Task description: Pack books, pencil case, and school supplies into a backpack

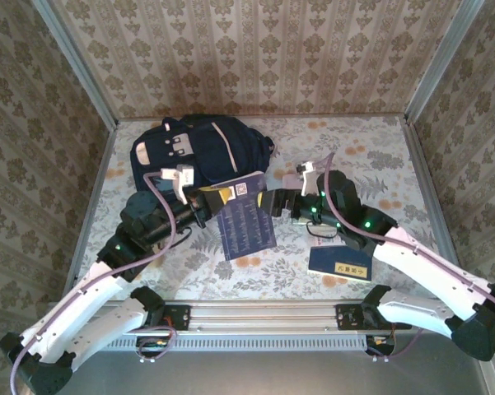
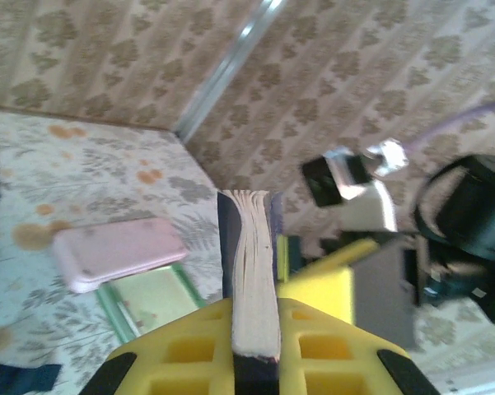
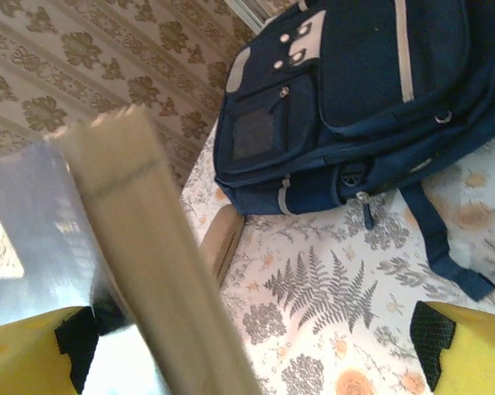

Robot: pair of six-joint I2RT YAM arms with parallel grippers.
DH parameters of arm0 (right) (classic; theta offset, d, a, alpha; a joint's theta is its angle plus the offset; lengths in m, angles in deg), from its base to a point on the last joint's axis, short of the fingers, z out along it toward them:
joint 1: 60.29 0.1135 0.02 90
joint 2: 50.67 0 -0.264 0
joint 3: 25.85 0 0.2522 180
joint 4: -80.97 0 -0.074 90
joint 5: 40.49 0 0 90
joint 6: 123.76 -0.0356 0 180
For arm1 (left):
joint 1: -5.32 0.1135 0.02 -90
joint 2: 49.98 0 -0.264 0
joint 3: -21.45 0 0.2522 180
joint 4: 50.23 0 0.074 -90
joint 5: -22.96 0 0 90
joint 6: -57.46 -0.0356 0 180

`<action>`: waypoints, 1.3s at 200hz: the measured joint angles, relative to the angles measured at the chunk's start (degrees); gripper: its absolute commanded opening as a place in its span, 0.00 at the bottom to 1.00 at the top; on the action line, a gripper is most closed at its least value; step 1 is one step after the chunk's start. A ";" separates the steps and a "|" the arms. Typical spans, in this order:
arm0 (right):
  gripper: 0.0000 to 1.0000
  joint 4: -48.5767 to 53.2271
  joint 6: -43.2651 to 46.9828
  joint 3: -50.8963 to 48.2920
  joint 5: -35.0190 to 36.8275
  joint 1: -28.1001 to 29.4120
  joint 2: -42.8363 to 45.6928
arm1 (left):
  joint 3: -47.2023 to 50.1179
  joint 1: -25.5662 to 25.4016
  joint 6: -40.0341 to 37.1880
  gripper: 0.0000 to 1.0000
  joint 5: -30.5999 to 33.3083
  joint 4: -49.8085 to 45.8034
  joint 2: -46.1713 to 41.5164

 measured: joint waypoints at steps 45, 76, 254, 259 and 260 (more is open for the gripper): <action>0.99 -19.71 0.28 -2.82 -15.56 -1.42 -5.79 | -0.17 1.86 0.68 0.00 -6.29 4.07 0.17; 0.94 -35.01 -5.60 -3.19 -26.69 -1.40 -11.41 | -0.70 4.33 0.66 0.00 -7.85 4.07 -0.87; 0.00 -23.71 -10.71 -10.43 -10.56 2.93 7.21 | -7.69 9.27 4.79 0.50 -14.05 1.29 9.53; 0.00 -21.66 -10.10 -10.27 -9.03 2.60 7.82 | -8.68 9.60 4.35 0.55 -12.98 -0.33 10.03; 0.00 -21.03 -9.88 -10.19 -8.57 2.47 8.02 | -8.98 9.75 3.98 0.56 -12.57 -0.79 10.23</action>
